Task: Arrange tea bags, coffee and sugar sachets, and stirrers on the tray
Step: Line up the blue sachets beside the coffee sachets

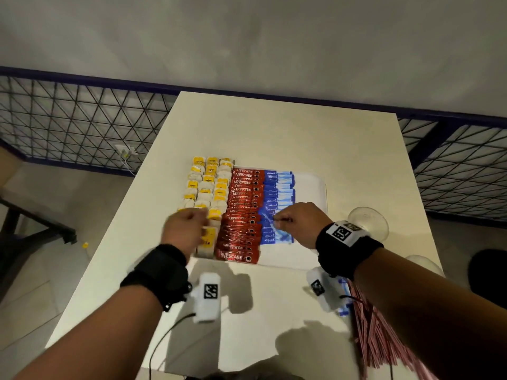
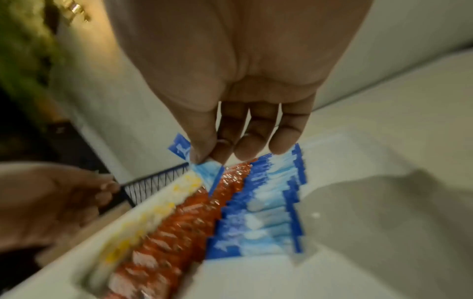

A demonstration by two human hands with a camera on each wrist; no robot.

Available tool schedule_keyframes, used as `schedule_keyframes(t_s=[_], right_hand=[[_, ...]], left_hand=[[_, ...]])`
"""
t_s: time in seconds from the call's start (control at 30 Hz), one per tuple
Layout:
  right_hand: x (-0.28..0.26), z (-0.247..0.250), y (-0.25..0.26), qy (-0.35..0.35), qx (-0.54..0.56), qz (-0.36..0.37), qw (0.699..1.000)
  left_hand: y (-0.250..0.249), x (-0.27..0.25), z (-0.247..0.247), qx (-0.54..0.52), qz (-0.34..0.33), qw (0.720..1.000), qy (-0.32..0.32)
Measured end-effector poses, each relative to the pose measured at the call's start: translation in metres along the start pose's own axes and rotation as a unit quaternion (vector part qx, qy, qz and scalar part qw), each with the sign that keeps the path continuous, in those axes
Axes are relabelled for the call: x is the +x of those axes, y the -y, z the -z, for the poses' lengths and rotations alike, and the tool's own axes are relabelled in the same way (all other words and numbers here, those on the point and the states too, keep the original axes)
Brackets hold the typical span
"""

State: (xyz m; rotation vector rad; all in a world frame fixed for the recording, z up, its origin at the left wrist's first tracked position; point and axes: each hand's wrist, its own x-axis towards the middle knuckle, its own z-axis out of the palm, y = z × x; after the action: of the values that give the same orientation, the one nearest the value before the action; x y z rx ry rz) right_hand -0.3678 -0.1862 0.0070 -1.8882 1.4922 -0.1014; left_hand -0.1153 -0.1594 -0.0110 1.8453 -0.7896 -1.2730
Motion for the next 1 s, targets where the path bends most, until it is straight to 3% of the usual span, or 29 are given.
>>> schedule_keyframes(t_s=[0.07,0.1,0.2,0.5,1.0], right_hand=[[0.004,-0.002,-0.006,0.036,-0.097,-0.008,0.995],[0.004,-0.003,-0.007,0.049,-0.128,-0.016,0.990],[0.008,-0.011,-0.008,0.081,-0.197,-0.033,0.977],[0.022,-0.028,-0.012,0.127,-0.248,-0.031,0.960],[0.027,-0.035,-0.013,0.103,-0.296,0.000,0.950]], left_hand=[[0.011,0.027,0.028,0.178,-0.022,0.977,-0.117],[0.017,0.036,0.036,0.272,-0.017,0.953,-0.132],[0.034,0.052,0.047,0.397,0.017,0.914,-0.082],[0.042,0.057,0.047,0.376,0.033,0.922,-0.089],[0.045,0.060,0.050,0.358,0.043,0.929,-0.086]])
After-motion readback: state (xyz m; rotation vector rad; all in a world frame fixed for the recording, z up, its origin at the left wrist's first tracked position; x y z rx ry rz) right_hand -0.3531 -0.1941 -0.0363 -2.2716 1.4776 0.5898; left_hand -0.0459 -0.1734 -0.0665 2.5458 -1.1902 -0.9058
